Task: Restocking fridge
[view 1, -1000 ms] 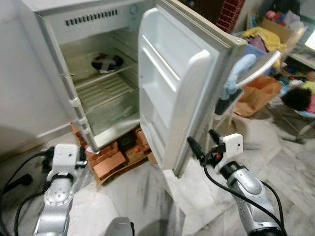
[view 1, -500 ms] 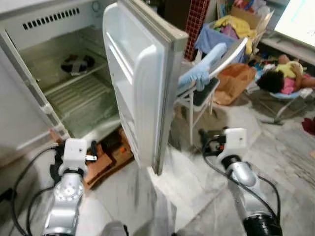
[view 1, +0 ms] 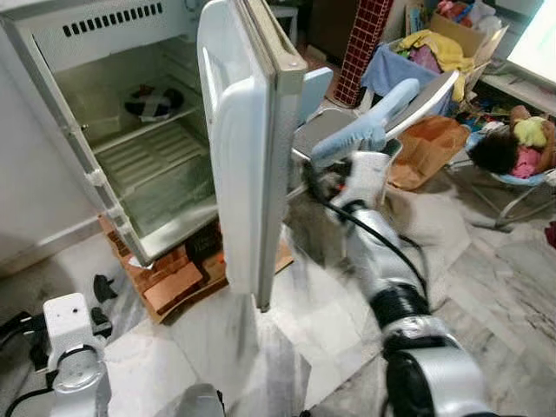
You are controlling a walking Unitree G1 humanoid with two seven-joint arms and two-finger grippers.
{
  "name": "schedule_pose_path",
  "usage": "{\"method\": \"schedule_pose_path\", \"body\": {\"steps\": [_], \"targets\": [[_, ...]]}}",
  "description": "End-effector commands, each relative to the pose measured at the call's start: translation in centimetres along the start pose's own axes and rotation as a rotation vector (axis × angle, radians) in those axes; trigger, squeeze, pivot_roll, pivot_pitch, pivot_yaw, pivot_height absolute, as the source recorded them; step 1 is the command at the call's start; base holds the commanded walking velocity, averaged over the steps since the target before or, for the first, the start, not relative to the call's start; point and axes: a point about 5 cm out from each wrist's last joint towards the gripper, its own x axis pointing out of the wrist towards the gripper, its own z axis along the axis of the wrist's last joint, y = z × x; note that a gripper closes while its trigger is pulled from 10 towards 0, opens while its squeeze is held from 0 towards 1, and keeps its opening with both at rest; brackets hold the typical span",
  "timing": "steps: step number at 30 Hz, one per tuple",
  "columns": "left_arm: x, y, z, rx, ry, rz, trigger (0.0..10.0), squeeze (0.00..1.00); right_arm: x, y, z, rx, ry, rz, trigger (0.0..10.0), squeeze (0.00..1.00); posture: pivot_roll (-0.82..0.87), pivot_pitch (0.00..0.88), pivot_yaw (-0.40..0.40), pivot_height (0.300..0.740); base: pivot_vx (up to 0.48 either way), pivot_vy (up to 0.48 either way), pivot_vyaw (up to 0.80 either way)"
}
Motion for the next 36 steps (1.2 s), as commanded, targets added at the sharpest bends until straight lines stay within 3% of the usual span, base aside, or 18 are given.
{"method": "schedule_pose_path", "body": {"steps": [1, 3, 6, 11, 15, 17, 21, 27, 32, 33, 34, 36], "targets": [[0.0, -0.5, 0.6, -0.014, -0.011, -0.014, 10.0, 0.00, 0.8, 4.1, -0.4, 0.068, 0.032, 0.239, 10.0, 0.00, 0.15, 0.010, -0.087, 0.740, 0.000, 0.000, 0.00], [0.0, -0.6, 0.7, -0.021, -0.017, -0.024, 10.0, 0.00, 0.6, 6.5, -1.0, 0.101, 0.054, 0.389, 10.0, 0.00, 0.16, 0.008, -0.092, 0.740, 0.000, 0.000, 0.00], [-0.1, -0.8, 0.9, -0.021, -0.022, -0.033, 10.0, 0.00, -0.2, 7.8, -1.6, 0.136, 0.073, 0.514, 10.0, 0.00, 0.16, 0.008, -0.092, 0.740, 0.000, 0.000, 0.00], [-0.2, -1.0, 1.1, 0.013, -0.047, -0.049, 10.0, 0.00, -1.5, 4.2, -2.8, -0.025, 0.079, 0.360, 10.0, 0.00, 0.14, 0.008, -0.091, 0.740, 0.000, 0.000, 0.00], [-0.3, -1.8, 2.1, 0.083, -0.129, -0.105, 10.0, 0.00, -4.0, -1.0, -2.0, -0.087, 0.021, 0.138, 10.0, 0.00, 0.13, 0.006, -0.088, 0.740, 0.000, 0.000, 0.00], [-0.3, -2.0, 2.3, 0.093, -0.143, -0.114, 10.0, 0.00, -4.5, -1.7, -1.9, -0.102, 0.009, 0.107, 10.0, 0.00, 0.13, 0.006, -0.088, 0.740, 0.000, 0.000, 0.00], [0.0, -2.9, 3.7, 0.128, -0.217, -0.152, 10.0, 0.00, -7.4, -4.6, -1.6, -0.190, -0.025, -0.060, 10.0, 0.00, 0.11, 0.002, -0.075, 0.740, 0.000, 0.000, 0.00], [0.0, -3.6, 5.1, 0.153, -0.298, -0.197, 10.0, 0.00, -9.5, -6.2, -2.2, -0.208, -0.027, -0.210, 10.0, 0.00, 0.10, 0.000, -0.057, 0.740, 0.000, 0.000, 0.00], [-2.0, -6.4, 8.2, 0.131, -0.501, -0.457, 10.0, 0.00, -10.8, -6.4, -2.0, -0.277, -0.035, -0.259, 10.0, 0.00, 0.08, 0.014, -0.041, 0.740, 0.000, 0.000, 0.00], [-2.0, -6.4, 8.2, 0.131, -0.501, -0.457, 10.0, 0.00, -10.8, -6.4, -2.0, -0.277, -0.035, -0.259, 10.0, 0.00, 0.08, 0.014, -0.041, 0.740, 0.000, 0.000, 0.00], [-2.8, -7.0, 9.4, 0.170, -0.589, -0.524, 10.0, 0.00, -11.4, -6.9, -1.6, -0.310, -0.047, -0.299, 10.0, 0.00, 0.07, 0.022, -0.032, 0.740, 0.000, 0.000, 0.00], [-3.0, -7.0, 9.8, 0.185, -0.620, -0.525, 10.0, 0.00, -12.1, -7.5, -1.3, -0.336, -0.057, -0.351, 10.0, 0.00, 0.06, 0.027, -0.029, 0.740, 0.000, 0.000, 0.00]]}}
